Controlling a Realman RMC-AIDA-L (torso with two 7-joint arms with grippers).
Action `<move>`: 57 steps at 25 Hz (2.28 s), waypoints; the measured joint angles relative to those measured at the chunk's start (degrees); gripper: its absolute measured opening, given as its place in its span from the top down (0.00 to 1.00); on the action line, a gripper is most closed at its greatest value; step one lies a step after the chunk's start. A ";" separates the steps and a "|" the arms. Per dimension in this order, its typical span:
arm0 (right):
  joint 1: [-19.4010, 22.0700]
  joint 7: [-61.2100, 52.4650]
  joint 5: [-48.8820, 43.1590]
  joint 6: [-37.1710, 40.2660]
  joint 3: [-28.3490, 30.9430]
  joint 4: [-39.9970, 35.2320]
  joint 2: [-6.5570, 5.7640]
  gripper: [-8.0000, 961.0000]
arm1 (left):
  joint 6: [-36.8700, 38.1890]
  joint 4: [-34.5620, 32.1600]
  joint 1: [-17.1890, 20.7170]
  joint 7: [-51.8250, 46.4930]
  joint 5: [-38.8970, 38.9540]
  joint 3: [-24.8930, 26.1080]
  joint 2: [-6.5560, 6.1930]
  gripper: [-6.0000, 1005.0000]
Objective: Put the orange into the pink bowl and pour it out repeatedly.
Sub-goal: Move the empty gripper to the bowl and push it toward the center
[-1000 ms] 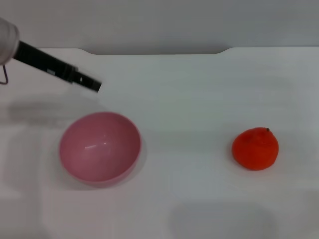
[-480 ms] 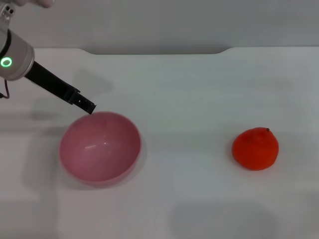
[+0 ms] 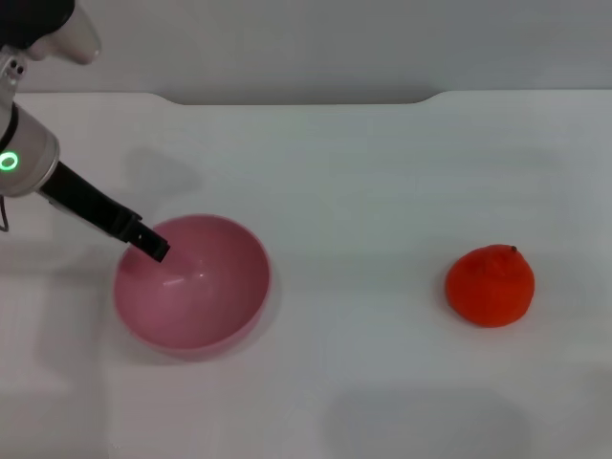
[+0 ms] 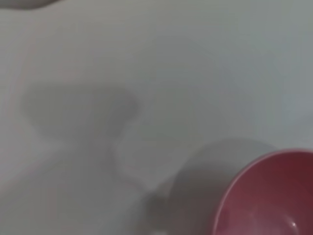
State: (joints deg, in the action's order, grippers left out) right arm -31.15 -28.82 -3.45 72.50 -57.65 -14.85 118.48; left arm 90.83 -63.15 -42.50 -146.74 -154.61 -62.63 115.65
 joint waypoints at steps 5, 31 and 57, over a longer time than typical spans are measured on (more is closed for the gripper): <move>-0.18 0.00 -0.02 -0.03 -0.23 0.00 0.00 0.45 | -0.92 0.58 0.98 -0.06 -0.03 -0.25 0.03 0.18; -0.39 0.00 -0.16 -0.09 -0.36 -0.01 0.01 0.45 | -5.38 4.10 3.41 -0.01 0.01 -0.56 0.83 0.21; 0.06 0.00 0.10 -0.08 -0.33 0.00 0.09 0.45 | -7.48 4.27 2.85 0.18 -0.09 -1.17 0.93 0.89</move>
State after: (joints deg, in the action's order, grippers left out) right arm -31.10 -28.82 -3.35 72.42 -57.98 -14.85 118.57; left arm 83.35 -58.88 -39.65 -146.56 -154.69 -63.81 116.58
